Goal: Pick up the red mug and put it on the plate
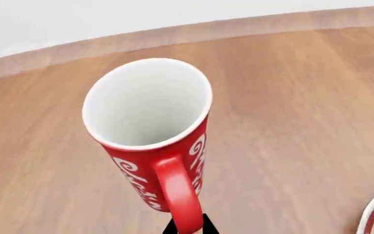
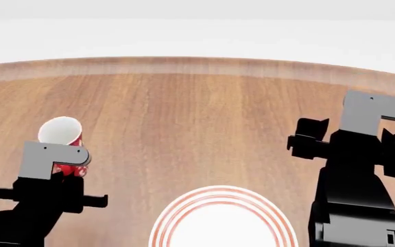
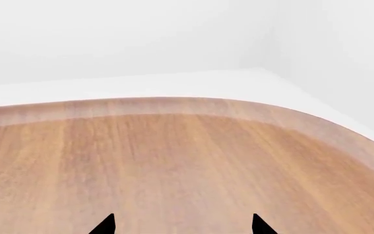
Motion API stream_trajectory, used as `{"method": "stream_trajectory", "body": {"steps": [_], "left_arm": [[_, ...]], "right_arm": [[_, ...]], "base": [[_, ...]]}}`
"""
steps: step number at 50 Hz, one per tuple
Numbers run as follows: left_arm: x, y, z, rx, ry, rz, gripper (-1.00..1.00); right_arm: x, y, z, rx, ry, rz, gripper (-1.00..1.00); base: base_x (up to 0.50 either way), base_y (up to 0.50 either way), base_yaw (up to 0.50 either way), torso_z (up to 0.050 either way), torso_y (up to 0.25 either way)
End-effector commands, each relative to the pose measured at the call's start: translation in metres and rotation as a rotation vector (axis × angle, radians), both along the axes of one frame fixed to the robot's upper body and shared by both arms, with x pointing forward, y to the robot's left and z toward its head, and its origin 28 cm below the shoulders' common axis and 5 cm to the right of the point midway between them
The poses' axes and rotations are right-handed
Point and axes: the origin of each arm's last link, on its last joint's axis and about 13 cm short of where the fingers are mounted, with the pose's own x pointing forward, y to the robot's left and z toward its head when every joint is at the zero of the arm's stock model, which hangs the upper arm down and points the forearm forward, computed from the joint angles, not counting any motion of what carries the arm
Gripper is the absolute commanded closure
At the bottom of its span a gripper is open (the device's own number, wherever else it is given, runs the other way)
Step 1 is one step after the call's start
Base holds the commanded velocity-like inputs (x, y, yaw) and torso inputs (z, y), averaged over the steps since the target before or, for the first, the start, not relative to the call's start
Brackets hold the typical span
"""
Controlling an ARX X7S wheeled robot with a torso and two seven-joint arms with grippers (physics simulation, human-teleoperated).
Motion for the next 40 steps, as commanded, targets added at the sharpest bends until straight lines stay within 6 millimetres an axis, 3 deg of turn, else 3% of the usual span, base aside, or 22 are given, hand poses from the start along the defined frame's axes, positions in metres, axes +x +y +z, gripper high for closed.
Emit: {"method": "stream_trajectory", "body": {"steps": [1,17,40], "left_arm": [[0.01,-0.028,0.023,0.004,-0.058,-0.202,1.0],[0.029,-0.075,0.034,0.017,-0.087,-0.429,1.0],[0.014,-0.131,0.017,0.032,-0.039,-0.732,1.0]], "right_arm": [[0.001,0.001,0.001,0.002,-0.003,0.005,-1.0],[0.003,0.003,0.002,0.003,-0.002,0.013,-1.0],[0.003,-0.001,0.0,0.018,-0.003,0.004,-1.0]], "base": [[0.0,0.0,0.0,0.0,0.01],[0.0,0.0,0.0,0.0,0.0],[0.0,0.0,0.0,0.0,0.0]]}}
